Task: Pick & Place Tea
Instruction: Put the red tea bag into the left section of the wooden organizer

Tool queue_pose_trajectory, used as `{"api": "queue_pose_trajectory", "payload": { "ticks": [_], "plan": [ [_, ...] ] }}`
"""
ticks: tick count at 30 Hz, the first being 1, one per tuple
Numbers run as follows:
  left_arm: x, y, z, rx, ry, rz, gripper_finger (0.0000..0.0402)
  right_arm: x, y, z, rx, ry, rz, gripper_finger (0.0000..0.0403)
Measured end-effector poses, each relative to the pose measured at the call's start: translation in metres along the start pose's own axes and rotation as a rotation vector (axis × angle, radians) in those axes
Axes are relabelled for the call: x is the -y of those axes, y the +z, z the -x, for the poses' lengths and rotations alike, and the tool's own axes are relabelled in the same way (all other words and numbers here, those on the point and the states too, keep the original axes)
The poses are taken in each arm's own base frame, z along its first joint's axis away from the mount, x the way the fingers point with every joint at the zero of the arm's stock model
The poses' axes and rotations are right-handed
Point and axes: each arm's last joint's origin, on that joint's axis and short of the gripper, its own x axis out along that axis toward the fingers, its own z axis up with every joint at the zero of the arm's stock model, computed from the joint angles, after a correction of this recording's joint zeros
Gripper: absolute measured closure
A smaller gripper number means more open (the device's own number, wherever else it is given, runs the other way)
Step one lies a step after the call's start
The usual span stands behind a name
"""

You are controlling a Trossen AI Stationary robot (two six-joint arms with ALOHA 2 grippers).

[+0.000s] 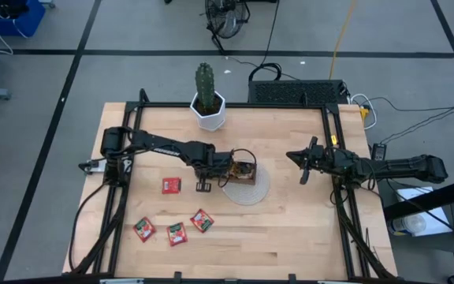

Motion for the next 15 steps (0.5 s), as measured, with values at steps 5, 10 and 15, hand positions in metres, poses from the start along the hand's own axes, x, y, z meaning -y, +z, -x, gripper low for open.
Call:
{"api": "queue_pose_trajectory", "payload": {
  "ticks": [5, 10, 15],
  "plan": [
    [0.002, -0.001, -0.006, -0.018, 0.136, 0.079, 0.0401, 0.0, 0.0, 0.0, 0.0, 0.0, 0.0, 0.0403],
    [0.011, 0.0, -0.006, -0.018, 0.213, 0.102, 0.0401, 0.0, 0.0, 0.0, 0.0, 0.0, 0.0, 0.0403],
    [0.022, 0.001, -0.006, -0.009, 0.347, 0.118, 0.0401, 0.0, 0.0, 0.0, 0.0, 0.0, 0.0, 0.0403]
  ]
}}
